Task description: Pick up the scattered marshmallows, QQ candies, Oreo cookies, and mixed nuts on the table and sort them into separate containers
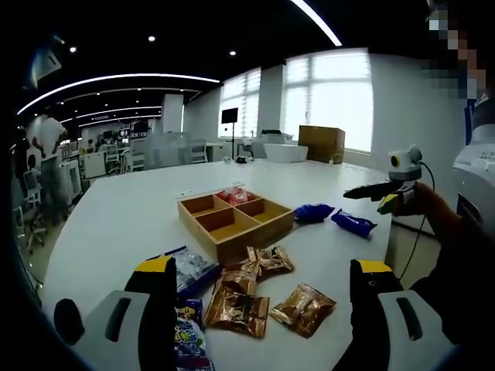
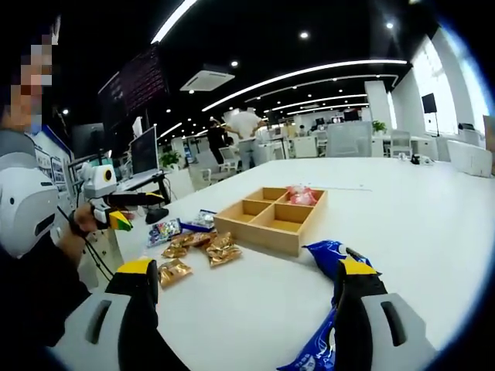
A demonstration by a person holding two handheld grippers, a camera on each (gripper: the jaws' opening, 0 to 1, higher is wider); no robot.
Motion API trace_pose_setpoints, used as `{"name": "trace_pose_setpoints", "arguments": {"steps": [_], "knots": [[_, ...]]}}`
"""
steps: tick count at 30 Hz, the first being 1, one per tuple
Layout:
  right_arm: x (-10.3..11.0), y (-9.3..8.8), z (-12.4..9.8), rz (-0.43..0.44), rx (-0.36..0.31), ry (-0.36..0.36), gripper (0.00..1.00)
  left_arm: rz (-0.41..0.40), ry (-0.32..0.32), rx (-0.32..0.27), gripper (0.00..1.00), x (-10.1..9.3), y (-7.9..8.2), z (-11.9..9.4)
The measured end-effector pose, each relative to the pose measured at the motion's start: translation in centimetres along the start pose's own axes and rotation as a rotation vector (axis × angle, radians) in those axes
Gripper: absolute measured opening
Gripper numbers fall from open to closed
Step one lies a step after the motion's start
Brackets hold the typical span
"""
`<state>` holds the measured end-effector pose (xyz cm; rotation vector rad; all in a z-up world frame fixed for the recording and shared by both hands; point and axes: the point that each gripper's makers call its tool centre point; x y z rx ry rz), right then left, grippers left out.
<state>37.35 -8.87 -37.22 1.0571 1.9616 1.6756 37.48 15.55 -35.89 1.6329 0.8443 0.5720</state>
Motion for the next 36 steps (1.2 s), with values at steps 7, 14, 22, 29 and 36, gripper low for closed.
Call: {"name": "trace_pose_setpoints", "arguments": {"steps": [7,14,22,29,36], "knots": [[0.0,-0.1,0.1,0.000,0.004,0.002,0.90,-0.002,0.004,0.005,0.96,0.2,-0.3,0.0],[0.2,-0.2,0.2,0.000,0.006,0.006,0.90,0.010,0.009,0.013,0.95,0.2,-0.4,0.1],[0.3,-0.1,0.2,-0.002,0.005,0.010,0.90,0.035,0.025,0.024,0.94,0.3,-0.5,0.2],[0.3,-0.1,0.1,-0.004,0.004,0.013,0.89,0.097,0.017,0.037,0.89,-0.1,-0.8,0.8],[0.4,-0.1,0.1,-0.005,0.006,0.016,0.89,0.166,0.074,0.048,0.84,2.2,-0.7,1.5]]}}
Point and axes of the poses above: the point that each gripper's makers call its tool centre point, and the gripper's own axes: z roughly forward along the fingers, x roughly to its left, y roughly out of its top, and after that the axes turned 3 degrees about -x, right-handed
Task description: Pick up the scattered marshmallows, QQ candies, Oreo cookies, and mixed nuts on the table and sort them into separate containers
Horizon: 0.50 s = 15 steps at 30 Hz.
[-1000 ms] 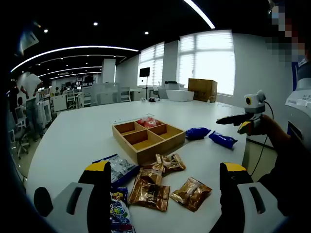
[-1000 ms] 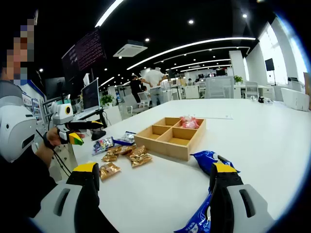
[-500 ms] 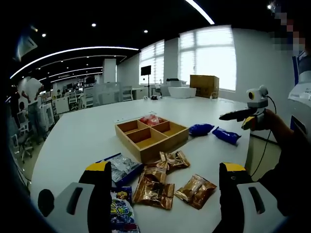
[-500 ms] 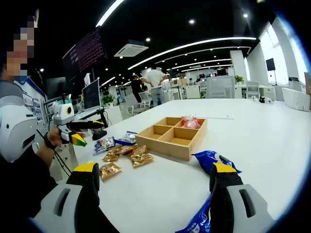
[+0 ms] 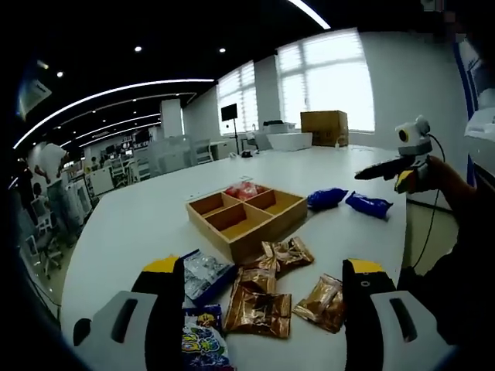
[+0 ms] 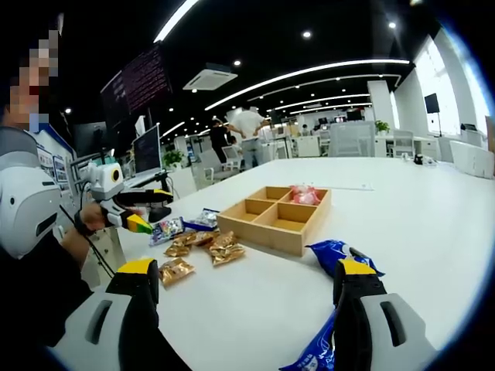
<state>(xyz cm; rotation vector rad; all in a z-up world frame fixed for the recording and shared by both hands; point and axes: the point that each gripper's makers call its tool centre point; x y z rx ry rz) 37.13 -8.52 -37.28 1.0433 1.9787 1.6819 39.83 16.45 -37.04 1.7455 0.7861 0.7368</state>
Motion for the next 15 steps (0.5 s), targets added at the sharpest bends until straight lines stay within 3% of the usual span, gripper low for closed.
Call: {"name": "trace_pose_setpoints", "arguments": {"steps": [7,9,15], "knots": [[0.1,0.1,0.0,-0.003,-0.001,0.003,0.89,0.074,0.028,0.043,0.71,2.4,-1.2,1.7],[0.1,0.1,0.0,-0.003,-0.002,0.001,0.89,0.063,0.034,0.061,0.63,3.5,-1.9,2.4],[0.3,0.3,0.1,-0.007,-0.002,0.009,0.89,0.057,0.022,0.075,0.53,5.3,-2.9,4.4]]}}
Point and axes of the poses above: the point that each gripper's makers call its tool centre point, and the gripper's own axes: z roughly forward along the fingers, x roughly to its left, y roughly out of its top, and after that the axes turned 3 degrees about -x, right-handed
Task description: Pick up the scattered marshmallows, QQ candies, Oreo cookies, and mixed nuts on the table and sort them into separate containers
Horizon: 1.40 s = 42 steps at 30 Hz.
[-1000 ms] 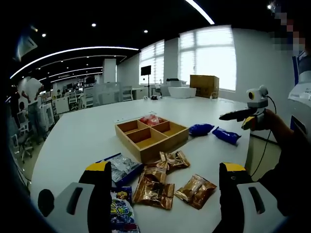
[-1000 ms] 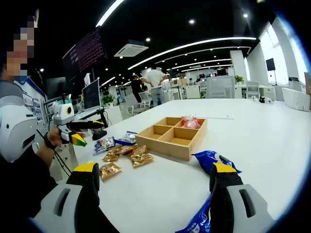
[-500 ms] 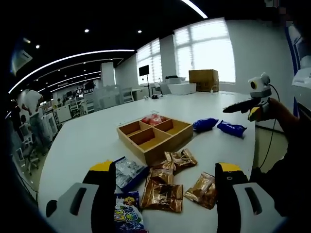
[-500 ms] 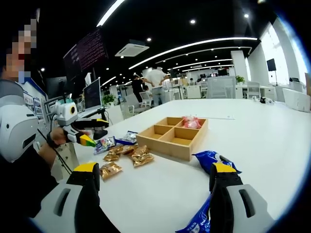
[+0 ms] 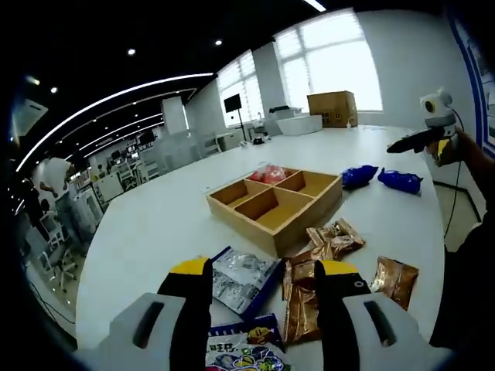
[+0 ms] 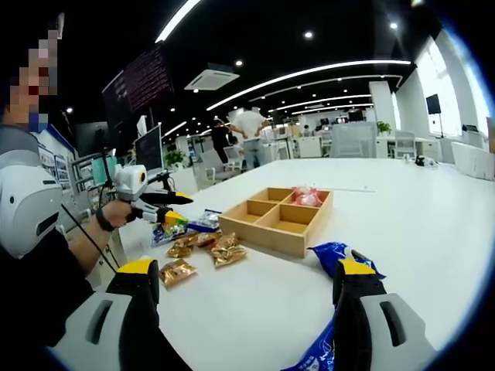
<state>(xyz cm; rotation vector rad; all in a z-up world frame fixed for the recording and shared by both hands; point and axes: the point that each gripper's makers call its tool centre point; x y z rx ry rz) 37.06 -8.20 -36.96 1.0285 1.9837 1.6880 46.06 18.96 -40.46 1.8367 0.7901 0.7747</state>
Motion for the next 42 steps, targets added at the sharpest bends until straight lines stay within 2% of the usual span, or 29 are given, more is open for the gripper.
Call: {"name": "trace_pose_setpoints", "arguments": {"steps": [5,10,18,22,29,32,42], "knots": [[0.0,0.2,-0.1,-0.005,-0.003,0.000,0.88,-0.007,-0.024,0.056,0.45,0.1,-1.9,1.6],[-0.1,-0.1,-0.1,0.002,-0.001,-0.003,0.88,-0.009,-0.043,0.082,0.42,-0.3,-3.1,2.6],[-0.3,0.1,0.0,0.000,0.000,-0.005,0.88,-0.044,-0.044,0.083,0.27,0.0,-3.5,3.3],[-0.3,0.2,-0.1,-0.003,-0.002,-0.007,0.88,-0.014,-0.054,0.106,0.23,-0.3,-4.1,3.5],[0.0,0.3,0.0,-0.007,0.000,-0.003,0.88,-0.057,-0.045,0.069,0.14,0.2,-3.7,3.5],[0.0,0.4,0.0,-0.006,-0.003,-0.005,0.88,-0.059,-0.018,0.029,0.09,0.7,-3.1,3.4],[-0.5,0.2,-0.5,-0.009,-0.006,-0.022,0.87,-0.072,0.043,-0.023,0.07,2.0,-1.9,2.4]]}}
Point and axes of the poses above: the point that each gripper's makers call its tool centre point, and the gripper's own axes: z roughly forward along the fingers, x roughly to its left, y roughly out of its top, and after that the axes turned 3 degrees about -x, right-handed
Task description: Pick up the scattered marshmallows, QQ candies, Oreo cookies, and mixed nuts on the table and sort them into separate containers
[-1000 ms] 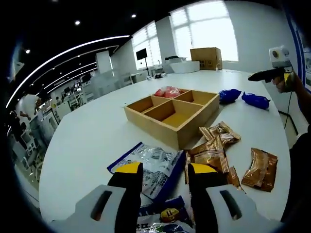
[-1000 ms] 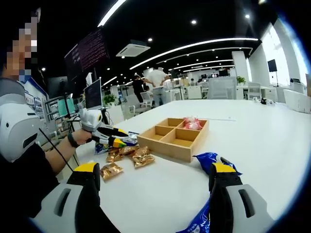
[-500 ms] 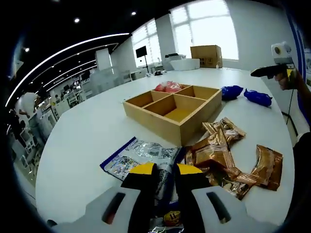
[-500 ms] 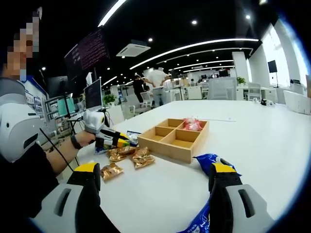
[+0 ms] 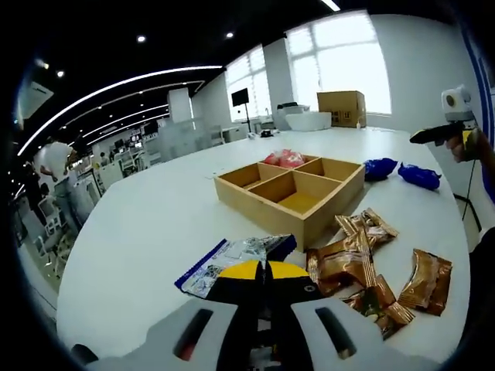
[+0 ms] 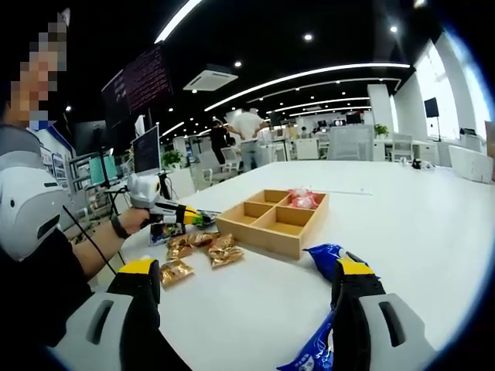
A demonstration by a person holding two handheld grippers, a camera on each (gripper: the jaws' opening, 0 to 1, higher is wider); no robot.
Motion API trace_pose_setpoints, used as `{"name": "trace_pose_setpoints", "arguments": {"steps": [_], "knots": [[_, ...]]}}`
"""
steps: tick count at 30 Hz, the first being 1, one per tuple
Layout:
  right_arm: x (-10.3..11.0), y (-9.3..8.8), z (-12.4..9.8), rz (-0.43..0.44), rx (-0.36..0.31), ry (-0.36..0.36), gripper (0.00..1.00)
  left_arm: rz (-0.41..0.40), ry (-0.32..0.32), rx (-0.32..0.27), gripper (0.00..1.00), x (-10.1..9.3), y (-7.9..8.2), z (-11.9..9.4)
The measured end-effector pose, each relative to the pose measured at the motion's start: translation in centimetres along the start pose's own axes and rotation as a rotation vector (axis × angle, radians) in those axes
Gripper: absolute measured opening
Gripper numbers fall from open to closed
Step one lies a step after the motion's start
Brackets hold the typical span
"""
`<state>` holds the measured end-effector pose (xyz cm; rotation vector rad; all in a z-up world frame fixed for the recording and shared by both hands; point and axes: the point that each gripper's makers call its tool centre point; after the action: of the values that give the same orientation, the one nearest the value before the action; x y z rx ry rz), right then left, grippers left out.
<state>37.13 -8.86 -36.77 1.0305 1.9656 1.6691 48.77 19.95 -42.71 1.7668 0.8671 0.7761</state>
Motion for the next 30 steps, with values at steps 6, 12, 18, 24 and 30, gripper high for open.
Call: {"name": "trace_pose_setpoints", "arguments": {"steps": [6,12,18,24,30], "knots": [[0.0,0.1,-0.1,0.000,-0.005,-0.002,0.87,-0.018,0.049,-0.086,0.07,0.9,2.5,-1.0],[-0.1,0.0,-0.1,-0.003,-0.004,-0.002,0.87,-0.016,0.053,-0.133,0.07,0.8,4.8,-1.8],[0.0,-0.1,-0.1,-0.004,-0.002,-0.001,0.87,0.034,0.044,-0.141,0.07,0.4,6.3,-2.0],[0.0,0.0,-0.3,-0.007,-0.007,-0.002,0.87,0.065,0.021,-0.152,0.07,0.0,7.9,-1.7],[0.1,0.1,-0.5,-0.008,-0.009,-0.002,0.87,0.067,-0.043,-0.159,0.07,-0.9,9.3,-0.8]]}}
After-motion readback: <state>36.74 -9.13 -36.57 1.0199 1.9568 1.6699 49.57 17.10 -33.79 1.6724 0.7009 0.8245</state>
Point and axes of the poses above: the point that each gripper's makers call its tool centre point, and the gripper's own axes: z roughly forward along the fingers, x roughly to its left, y roughly out of its top, and after that the axes turned 3 degrees about -x, right-handed
